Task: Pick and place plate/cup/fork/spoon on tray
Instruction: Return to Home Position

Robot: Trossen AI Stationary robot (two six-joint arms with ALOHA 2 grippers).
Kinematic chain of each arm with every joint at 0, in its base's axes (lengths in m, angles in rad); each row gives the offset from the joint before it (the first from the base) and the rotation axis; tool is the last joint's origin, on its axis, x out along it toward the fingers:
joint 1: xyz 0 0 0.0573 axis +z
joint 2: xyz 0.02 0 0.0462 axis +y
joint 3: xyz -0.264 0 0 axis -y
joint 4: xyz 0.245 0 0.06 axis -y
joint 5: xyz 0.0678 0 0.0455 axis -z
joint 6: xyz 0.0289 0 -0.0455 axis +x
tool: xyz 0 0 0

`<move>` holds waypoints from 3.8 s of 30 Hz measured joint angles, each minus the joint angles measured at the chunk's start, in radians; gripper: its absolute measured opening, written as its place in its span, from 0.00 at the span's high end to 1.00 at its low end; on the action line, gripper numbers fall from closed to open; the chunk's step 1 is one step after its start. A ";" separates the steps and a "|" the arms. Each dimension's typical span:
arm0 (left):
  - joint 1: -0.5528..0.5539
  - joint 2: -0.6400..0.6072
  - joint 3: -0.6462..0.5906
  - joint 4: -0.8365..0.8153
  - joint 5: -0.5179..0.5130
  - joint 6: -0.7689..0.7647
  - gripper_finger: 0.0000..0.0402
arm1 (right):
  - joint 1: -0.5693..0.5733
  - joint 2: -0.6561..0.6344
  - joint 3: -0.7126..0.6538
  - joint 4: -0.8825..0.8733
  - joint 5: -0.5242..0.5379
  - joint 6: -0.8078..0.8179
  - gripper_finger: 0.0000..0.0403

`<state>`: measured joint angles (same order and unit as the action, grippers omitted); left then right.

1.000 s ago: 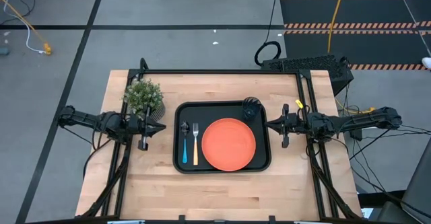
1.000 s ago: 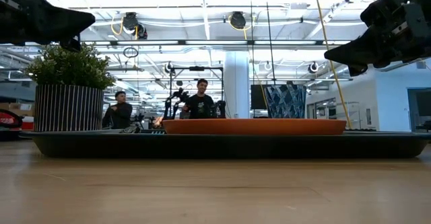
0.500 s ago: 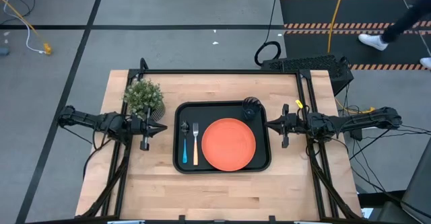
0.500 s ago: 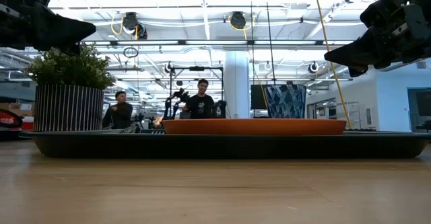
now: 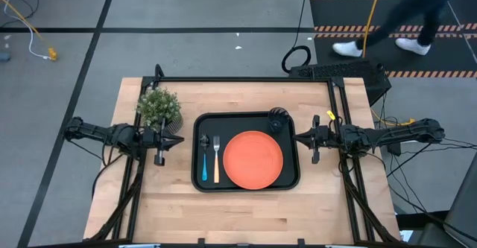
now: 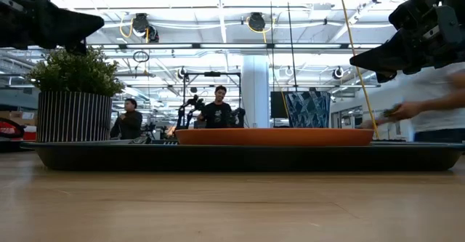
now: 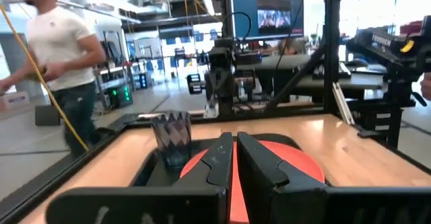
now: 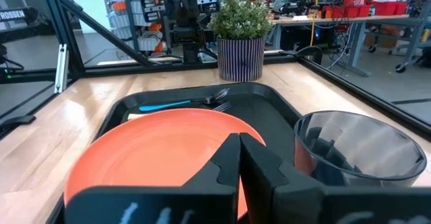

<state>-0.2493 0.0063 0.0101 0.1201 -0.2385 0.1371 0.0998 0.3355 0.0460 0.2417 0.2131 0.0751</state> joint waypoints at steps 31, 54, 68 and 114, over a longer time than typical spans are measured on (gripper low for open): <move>0.029 0.000 0.000 -0.049 0.002 -0.117 0.94 | 0.000 0.000 0.000 0.031 -0.004 -0.003 1.00; 0.064 0.000 0.000 -0.065 0.109 -0.140 0.94 | 0.000 0.000 0.000 0.027 -0.096 0.058 1.00; 0.137 0.000 0.000 -0.093 0.211 -0.147 0.94 | -0.055 0.000 0.000 0.016 -0.136 0.017 1.00; 0.157 0.000 0.001 -0.110 0.206 -0.143 0.94 | -0.066 -0.058 0.000 0.026 -0.137 0.008 1.00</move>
<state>-0.0921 0.0063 0.0113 0.0097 -0.0322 -0.0063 0.0341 0.2774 0.0456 0.2672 0.0757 0.0836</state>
